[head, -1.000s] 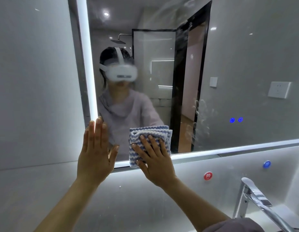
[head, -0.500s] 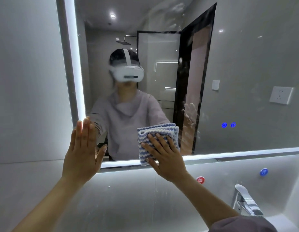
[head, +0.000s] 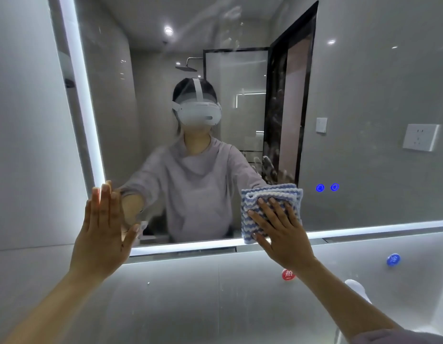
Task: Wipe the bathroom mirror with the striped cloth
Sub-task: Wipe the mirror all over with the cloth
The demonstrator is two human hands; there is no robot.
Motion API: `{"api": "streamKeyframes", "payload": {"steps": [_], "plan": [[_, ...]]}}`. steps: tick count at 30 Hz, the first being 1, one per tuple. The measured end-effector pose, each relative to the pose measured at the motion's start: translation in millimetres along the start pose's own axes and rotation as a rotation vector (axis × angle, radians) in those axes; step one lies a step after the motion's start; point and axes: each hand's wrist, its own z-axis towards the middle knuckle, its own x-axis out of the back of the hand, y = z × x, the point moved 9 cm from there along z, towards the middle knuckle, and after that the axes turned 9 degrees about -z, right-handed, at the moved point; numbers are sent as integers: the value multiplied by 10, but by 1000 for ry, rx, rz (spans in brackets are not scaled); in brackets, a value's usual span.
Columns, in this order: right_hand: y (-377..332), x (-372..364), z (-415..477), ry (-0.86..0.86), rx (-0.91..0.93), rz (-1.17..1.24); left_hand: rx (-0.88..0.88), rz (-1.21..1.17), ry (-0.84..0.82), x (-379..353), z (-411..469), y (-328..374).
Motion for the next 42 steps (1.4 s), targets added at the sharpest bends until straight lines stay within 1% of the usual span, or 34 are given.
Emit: {"api": "streamKeyframes", "payload": {"steps": [3, 8, 11, 15, 22, 25, 30, 34, 37, 42], "plan": [[199, -30, -93, -6, -3, -7, -6, 20, 14, -41, 0, -39], [414, -44, -184, 19, -9, -8, 4, 47, -10, -89, -11, -83], [559, -57, -272, 49, -94, 25, 18, 60, -15, -72, -10, -72], [652, -70, -329, 53, -289, 111, 22, 53, -6, -24, -14, -28], [491, -6, -134, 50, -373, 143, 35, 38, -34, -28, -14, -33], [263, 102, 136, 67, -327, 141, 34, 32, -34, -43, -13, -44], [-205, 240, 588, 34, -230, 147, 32, -1, -27, -37, -16, -47], [-657, 387, 887, 38, -66, 109, 12, -52, 11, 15, -12, 5], [-950, 499, 1048, 56, 27, 92, 21, -75, 10, 25, -3, -9], [-1012, 541, 1079, 88, 88, 54, 13, -88, 13, 39, 0, 13]]}}
